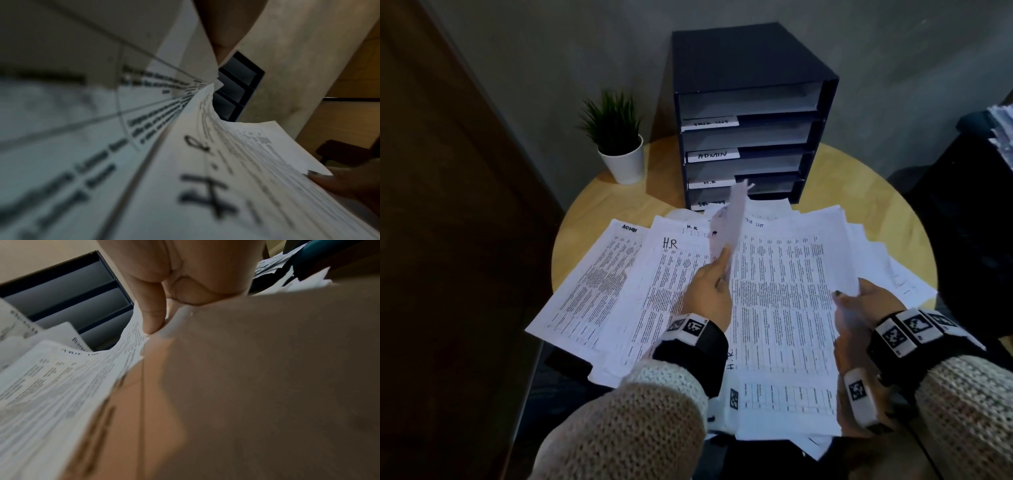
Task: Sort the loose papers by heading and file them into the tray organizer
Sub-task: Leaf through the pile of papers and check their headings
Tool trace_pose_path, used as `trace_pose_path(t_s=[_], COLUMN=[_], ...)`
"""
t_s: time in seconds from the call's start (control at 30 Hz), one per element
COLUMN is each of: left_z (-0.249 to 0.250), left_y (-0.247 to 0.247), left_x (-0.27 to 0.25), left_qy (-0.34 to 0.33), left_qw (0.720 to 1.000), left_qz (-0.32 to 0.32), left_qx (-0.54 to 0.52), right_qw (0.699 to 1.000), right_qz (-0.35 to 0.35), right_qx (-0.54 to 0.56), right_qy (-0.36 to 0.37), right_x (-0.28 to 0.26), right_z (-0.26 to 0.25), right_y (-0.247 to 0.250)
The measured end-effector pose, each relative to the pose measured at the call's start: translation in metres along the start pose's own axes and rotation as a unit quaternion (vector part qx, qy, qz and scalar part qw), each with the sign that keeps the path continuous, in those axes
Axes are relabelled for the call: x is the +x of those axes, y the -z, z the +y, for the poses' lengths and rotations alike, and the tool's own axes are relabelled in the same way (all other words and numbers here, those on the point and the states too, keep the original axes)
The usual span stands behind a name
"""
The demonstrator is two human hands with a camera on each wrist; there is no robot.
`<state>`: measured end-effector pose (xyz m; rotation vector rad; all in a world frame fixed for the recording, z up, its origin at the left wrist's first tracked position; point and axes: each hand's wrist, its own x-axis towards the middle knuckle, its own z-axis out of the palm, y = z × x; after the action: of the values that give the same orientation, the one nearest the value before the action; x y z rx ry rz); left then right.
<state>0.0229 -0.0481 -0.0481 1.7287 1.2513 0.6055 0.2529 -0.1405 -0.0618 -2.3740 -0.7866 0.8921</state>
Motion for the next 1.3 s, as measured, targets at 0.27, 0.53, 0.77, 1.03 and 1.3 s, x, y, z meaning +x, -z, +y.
trace_pose_path(t_s=[0.27, 0.53, 0.77, 1.03, 1.3], left_z=[0.009, 0.011, -0.002, 0.012, 0.018], left_y=[0.004, 0.001, -0.001, -0.015, -0.015], left_x=[-0.008, -0.014, 0.014, 0.031, 0.035], left_qy=[-0.045, -0.002, 0.113, 0.166, 0.185], left_qw=[0.996, 0.994, 0.99, 0.972, 0.955], left_qz=[-0.076, -0.065, 0.04, -0.067, -0.098], left_qx=[-0.006, -0.092, -0.074, -0.155, -0.208], right_qw=[0.999, 1.0, 0.999, 0.998, 0.998], right_qz=[0.013, 0.004, 0.04, 0.03, 0.032], right_qx=[0.035, 0.016, 0.015, 0.01, 0.022], right_qy=[-0.005, -0.012, -0.019, -0.053, -0.055], right_x=[0.009, 0.007, 0.001, 0.007, 0.009], right_z=[0.009, 0.004, 0.004, 0.009, 0.011], right_y=[-0.006, -0.003, -0.003, 0.007, 0.008])
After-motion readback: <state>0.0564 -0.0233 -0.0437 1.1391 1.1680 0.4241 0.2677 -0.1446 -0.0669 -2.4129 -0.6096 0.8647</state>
